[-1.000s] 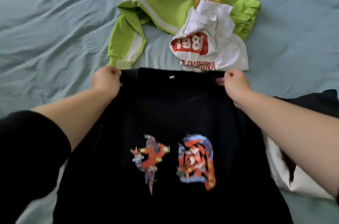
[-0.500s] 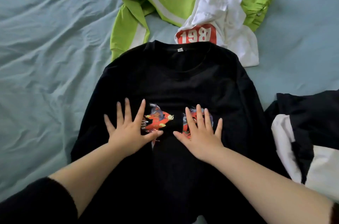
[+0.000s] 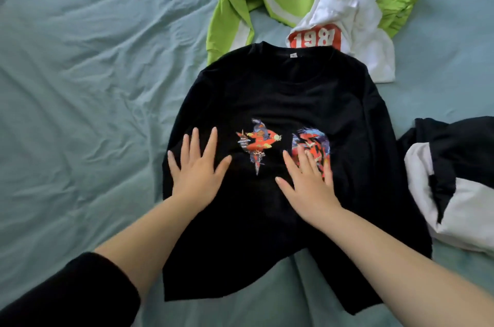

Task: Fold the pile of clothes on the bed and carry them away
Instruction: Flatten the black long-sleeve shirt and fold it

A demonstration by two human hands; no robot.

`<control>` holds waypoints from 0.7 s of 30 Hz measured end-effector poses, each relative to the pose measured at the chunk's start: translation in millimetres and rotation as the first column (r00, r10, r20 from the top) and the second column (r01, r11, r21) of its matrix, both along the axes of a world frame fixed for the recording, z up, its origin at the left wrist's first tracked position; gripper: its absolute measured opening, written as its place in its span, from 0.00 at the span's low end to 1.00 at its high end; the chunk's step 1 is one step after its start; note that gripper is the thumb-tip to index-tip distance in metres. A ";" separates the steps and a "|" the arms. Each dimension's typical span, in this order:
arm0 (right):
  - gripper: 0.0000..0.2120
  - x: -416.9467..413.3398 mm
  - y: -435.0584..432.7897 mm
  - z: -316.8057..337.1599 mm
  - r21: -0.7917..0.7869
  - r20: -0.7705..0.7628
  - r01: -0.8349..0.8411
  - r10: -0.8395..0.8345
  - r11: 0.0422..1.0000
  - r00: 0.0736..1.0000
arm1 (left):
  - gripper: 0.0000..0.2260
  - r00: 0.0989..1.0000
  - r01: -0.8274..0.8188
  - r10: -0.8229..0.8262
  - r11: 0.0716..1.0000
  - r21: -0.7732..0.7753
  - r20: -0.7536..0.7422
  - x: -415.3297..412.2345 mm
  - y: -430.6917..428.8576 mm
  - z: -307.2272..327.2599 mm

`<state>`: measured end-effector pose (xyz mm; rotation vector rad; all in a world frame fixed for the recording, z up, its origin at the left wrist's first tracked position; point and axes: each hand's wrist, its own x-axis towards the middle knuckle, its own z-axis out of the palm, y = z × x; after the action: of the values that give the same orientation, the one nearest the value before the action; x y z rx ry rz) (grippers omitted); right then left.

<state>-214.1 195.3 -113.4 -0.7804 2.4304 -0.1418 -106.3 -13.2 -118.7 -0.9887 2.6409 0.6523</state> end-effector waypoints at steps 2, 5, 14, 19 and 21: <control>0.30 46.0 0.0 20.4 -0.084 0.018 -0.055 0.057 0.995 0.998 | 0.29 0.955 -0.296 0.298 0.951 0.088 -0.002 43.4 -2.3 14.4; 0.33 106.7 -14.4 33.6 -0.107 -0.016 -0.230 0.230 0.967 0.973 | 0.23 0.692 -0.663 0.721 0.610 0.435 0.042 88.5 -6.2 19.2; 0.28 145.0 -63.2 21.5 -0.111 0.235 0.231 -0.200 0.967 0.951 | 0.31 0.750 -0.643 0.640 0.645 0.412 0.167 112.2 24.4 3.1; 0.16 108.6 -39.0 24.8 -0.177 0.267 0.626 -0.576 0.759 0.773 | 0.30 0.792 -0.592 0.551 0.799 0.107 0.264 108.4 38.6 3.3; 0.16 108.3 -35.0 23.5 -0.139 0.279 0.617 -0.567 0.775 0.775 | 0.17 0.817 -0.576 0.552 0.772 0.270 0.166 110.4 35.2 -0.2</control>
<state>-105.9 160.3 -89.8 -0.0313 2.3787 -0.7233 4.0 22.1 -118.8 -1.6780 2.0560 1.0865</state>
